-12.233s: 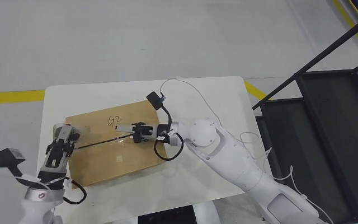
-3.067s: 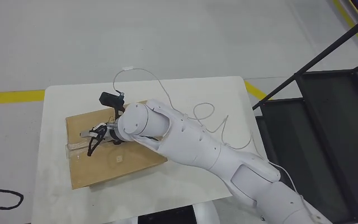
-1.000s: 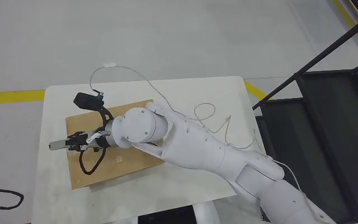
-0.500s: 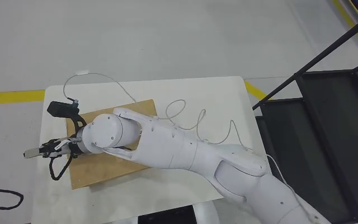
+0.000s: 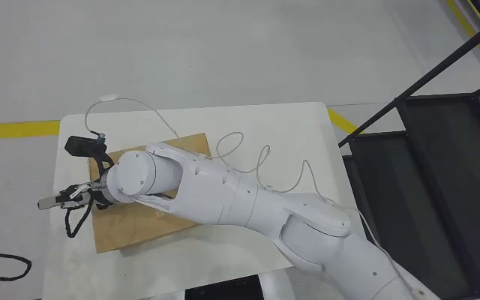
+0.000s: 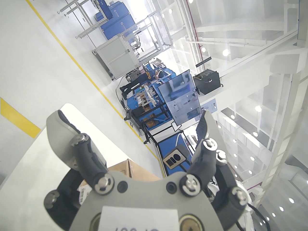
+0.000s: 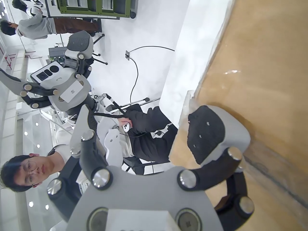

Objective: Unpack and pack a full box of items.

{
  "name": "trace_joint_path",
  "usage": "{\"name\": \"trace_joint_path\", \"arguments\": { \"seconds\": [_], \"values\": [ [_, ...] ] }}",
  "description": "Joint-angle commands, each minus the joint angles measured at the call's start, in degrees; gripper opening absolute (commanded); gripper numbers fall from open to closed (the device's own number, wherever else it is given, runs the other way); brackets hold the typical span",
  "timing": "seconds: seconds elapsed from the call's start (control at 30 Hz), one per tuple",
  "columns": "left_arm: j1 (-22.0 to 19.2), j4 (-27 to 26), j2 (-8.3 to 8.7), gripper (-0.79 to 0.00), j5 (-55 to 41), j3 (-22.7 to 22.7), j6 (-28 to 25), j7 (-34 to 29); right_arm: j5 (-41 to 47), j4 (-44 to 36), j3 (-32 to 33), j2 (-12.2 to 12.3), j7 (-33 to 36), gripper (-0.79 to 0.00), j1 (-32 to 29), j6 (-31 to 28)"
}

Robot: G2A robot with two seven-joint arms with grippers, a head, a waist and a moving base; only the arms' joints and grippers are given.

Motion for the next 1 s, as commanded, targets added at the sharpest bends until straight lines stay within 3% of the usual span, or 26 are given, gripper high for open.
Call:
{"name": "trace_joint_path", "arguments": {
  "seconds": [0.0, 0.43, 0.97],
  "values": [
    [0.0, 0.0, 0.0, 0.0, 0.0, 0.0, 0.0, 0.0, -0.47, 0.08, 0.23, -0.03, 0.49, 0.0, -0.23, 0.21],
    [0.0, 0.0, 0.0, 0.0, 0.0, 0.0, 0.0, 0.0, -4.91, -0.93, 3.48, 1.24, 2.34, 0.0, -2.7, 2.34],
    [0.0, 0.0, 0.0, 0.0, 0.0, 0.0, 0.0, 0.0, -15.86, -10.03, 10.19, 7.09, 6.69, 0.0, -9.85, 8.56]
  ]
}}
